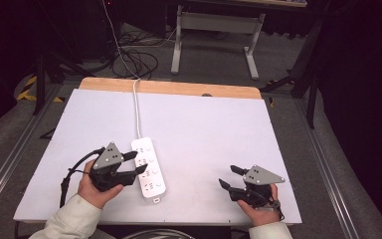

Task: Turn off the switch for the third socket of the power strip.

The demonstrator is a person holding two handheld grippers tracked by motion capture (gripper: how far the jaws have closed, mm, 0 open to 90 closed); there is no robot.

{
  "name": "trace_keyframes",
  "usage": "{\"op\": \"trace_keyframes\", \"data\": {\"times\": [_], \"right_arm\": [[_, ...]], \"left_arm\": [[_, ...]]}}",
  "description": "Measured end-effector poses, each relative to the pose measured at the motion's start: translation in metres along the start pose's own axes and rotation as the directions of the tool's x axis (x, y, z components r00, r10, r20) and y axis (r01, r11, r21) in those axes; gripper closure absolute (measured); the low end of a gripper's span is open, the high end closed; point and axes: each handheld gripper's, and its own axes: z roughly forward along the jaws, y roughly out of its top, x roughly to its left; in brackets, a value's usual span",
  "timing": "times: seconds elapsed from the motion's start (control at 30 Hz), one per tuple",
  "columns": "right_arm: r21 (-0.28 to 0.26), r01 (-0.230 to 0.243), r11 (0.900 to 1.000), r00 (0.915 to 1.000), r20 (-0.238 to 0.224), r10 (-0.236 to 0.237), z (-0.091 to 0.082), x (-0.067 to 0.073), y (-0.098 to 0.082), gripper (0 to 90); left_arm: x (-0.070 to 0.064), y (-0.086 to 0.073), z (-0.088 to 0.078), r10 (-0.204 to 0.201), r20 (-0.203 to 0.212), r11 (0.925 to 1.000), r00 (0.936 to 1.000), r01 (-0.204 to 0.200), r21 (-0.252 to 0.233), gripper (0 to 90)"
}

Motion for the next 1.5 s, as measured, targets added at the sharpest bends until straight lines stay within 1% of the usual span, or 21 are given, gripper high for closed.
{"op": "trace_keyframes", "data": {"times": [0.03, 0.07, 0.1, 0.2, 0.27, 0.3, 0.4, 0.43, 0.47, 0.5, 0.53, 0.57, 0.7, 0.77, 0.87, 1.0, 1.03, 1.23, 1.27, 1.4, 1.5], "right_arm": [[0.000, -0.001, 1.000, 1.0000, 0.000, 0.001, 0.000, 0.000, 0.000, 39.1], [0.000, -0.001, 1.000, 1.0000, 0.000, 0.001, 0.000, 0.000, 0.000, 39.1], [0.000, 0.000, 1.000, 1.0000, -0.002, 0.000, 0.000, 0.000, 0.000, 39.1], [0.001, 0.001, 1.000, 1.0000, -0.004, -0.001, 0.000, 0.000, 0.000, 39.1], [0.001, 0.001, 1.000, 1.0000, -0.006, -0.001, 0.000, 0.000, 0.000, 39.1], [-0.001, 0.000, 1.000, 1.0000, -0.007, 0.000, 0.000, 0.000, 0.000, 39.1], [0.000, 0.001, 1.000, 1.0000, -0.007, -0.001, 0.001, 0.000, 0.000, 39.1], [0.000, 0.001, 1.000, 1.0000, -0.007, -0.001, 0.001, 0.000, 0.000, 39.1], [-0.001, 0.000, 1.000, 1.0000, -0.009, 0.000, 0.001, 0.000, 0.000, 39.1], [-0.001, 0.000, 1.000, 1.0000, -0.009, 0.000, 0.001, 0.000, 0.000, 39.1], [0.001, 0.001, 1.000, 1.0000, -0.009, -0.001, 0.001, 0.000, 0.000, 39.1], [0.001, 0.005, 1.000, 0.9999, -0.009, -0.005, 0.001, 0.000, 0.000, 39.1], [0.001, 0.002, 1.000, 0.9999, -0.011, -0.002, 0.001, 0.000, 0.000, 39.1], [0.001, 0.007, 1.000, 0.9999, -0.010, -0.007, 0.001, 0.000, 0.000, 39.2], [0.002, 0.002, 1.000, 0.9999, -0.012, -0.002, 0.001, 0.000, 0.000, 39.1], [0.000, 0.003, 1.000, 0.9999, -0.013, -0.003, 0.001, 0.000, 0.000, 39.1], [0.000, 0.003, 1.000, 0.9999, -0.014, -0.003, 0.001, 0.000, 0.000, 39.1], [-0.001, 0.004, 1.000, 0.9999, -0.015, -0.004, 0.000, 0.000, 0.000, 39.1], [0.000, 0.004, 1.000, 0.9999, -0.016, -0.004, 0.000, 0.000, 0.000, 39.1], [-0.001, 0.009, 1.000, 0.9998, -0.017, -0.009, 0.001, 0.000, 0.000, 39.1], [-0.002, 0.004, 1.000, 0.9998, -0.019, -0.004, 0.001, 0.000, 0.000, 39.1]], "left_arm": [[0.000, 0.000, 0.001, 0.006, -0.001, 1.0000, 1.0000, -0.006, 0.002, 48.2], [0.000, 0.000, 0.001, 0.001, 0.003, 1.0000, 1.0000, -0.001, 0.009, 48.2], [0.001, 0.000, 0.002, 0.001, -0.007, 0.9999, 1.0000, -0.001, 0.011, 49.1], [0.003, 0.000, 0.004, -0.015, 0.016, 0.9997, 0.9998, 0.015, 0.021, 51.2], [0.002, 0.000, 0.005, -0.017, 0.021, 0.9993, 0.9996, 0.016, 0.033, 60.1], [0.002, 0.000, 0.007, -0.015, 0.033, 0.9988, 0.9993, 0.013, 0.047, 63.2], [0.002, -0.001, 0.011, -0.006, 0.036, 0.9980, 0.9993, 0.004, 0.064, 74.2], [0.002, -0.001, 0.013, -0.002, 0.040, 0.9973, 0.9992, -0.001, 0.074, 74.2], [0.002, -0.001, 0.014, 0.004, 0.038, 0.9965, 0.9993, -0.007, 0.083, 81.3], [0.001, -0.002, 0.016, 0.001, 0.039, 0.9958, 0.9992, -0.004, 0.092, 81.3], [0.001, -0.001, 0.017, 0.001, 0.039, 0.9943, 0.9992, -0.006, 0.106, 87.6], [0.001, -0.001, 0.019, 0.002, 0.041, 0.9935, 0.9992, -0.007, 0.113, 89.7], [0.001, -0.002, 0.026, -0.021, 0.076, 0.9880, 0.9969, 0.009, 0.154, 89.9], [0.001, -0.002, 0.030, -0.029, 0.080, 0.9861, 0.9964, 0.015, 0.166, 90.0], [0.002, -0.003, 0.036, -0.047, 0.094, 0.9839, 0.9944, 0.030, 0.176, 90.0], [0.003, -0.003, 0.040, -0.063, 0.098, 0.9831, 0.9932, 0.045, 0.177, 90.0], [0.003, -0.003, 0.043, -0.074, 0.105, 0.9820, 0.9917, 0.054, 0.181, 90.0], [0.003, -0.004, 0.049, -0.093, 0.112, 0.9800, 0.9894, 0.071, 0.186, 90.0], [0.004, -0.004, 0.050, -0.088, 0.115, 0.9803, 0.9894, 0.065, 0.186, 90.0], [0.002, -0.005, 0.054, -0.100, 0.118, 0.9788, 0.9879, 0.076, 0.190, 90.0], [0.003, -0.007, 0.057, -0.083, 0.110, 0.9795, 0.9905, 0.061, 0.192, 90.0]]}}
